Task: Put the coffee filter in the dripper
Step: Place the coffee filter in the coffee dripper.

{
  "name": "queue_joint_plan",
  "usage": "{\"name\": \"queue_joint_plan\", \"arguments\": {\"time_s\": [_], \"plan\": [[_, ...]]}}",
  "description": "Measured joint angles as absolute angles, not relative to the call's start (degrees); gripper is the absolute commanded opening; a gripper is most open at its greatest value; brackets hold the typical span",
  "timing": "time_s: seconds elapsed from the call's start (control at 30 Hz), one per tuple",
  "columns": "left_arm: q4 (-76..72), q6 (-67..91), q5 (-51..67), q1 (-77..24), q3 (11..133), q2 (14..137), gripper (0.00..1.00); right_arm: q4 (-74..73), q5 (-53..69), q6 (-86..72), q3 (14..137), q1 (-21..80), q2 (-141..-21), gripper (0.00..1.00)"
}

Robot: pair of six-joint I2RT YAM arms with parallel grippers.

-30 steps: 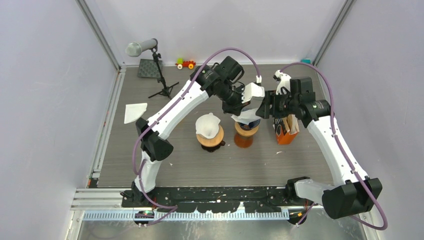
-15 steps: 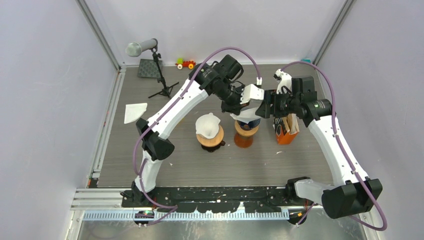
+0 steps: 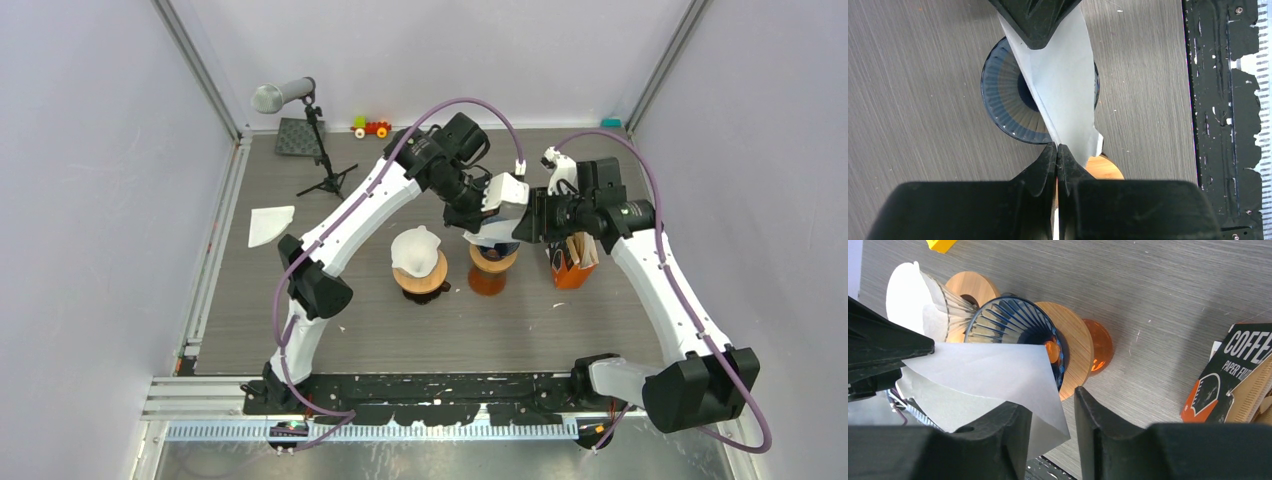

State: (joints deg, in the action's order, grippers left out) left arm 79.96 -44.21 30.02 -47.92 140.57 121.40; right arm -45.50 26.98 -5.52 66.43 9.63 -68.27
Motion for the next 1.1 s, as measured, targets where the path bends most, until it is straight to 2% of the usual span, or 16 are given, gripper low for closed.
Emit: {"name": "queue_joint_plan", "arguments": {"time_s": [0.13, 0.27, 0.77, 1.1], "plan": [[79.55, -43.94, 29.58, -47.92, 140.55, 121.4, 0.15, -45.21, 26.92, -5.8, 65.45, 9.63, -68.27, 0.28], [78.04, -42.39, 28.67, -47.92, 140.05, 121.38, 0.25, -44.88, 26.81, -6.22, 64.79, 9.63, -68.27, 0.24], [70.98, -28.73, 22.44, -47.92, 133.93, 120.49, 0.43, -44.14, 25.17, -8.05, 64.49, 9.63, -67.18, 0.23], [68.95, -18.11, 20.58, -47.92, 132.92, 118.39, 0.49, -43.75, 24.32, -8.6, 64.34, 9.63, -66.72, 0.23]]}}
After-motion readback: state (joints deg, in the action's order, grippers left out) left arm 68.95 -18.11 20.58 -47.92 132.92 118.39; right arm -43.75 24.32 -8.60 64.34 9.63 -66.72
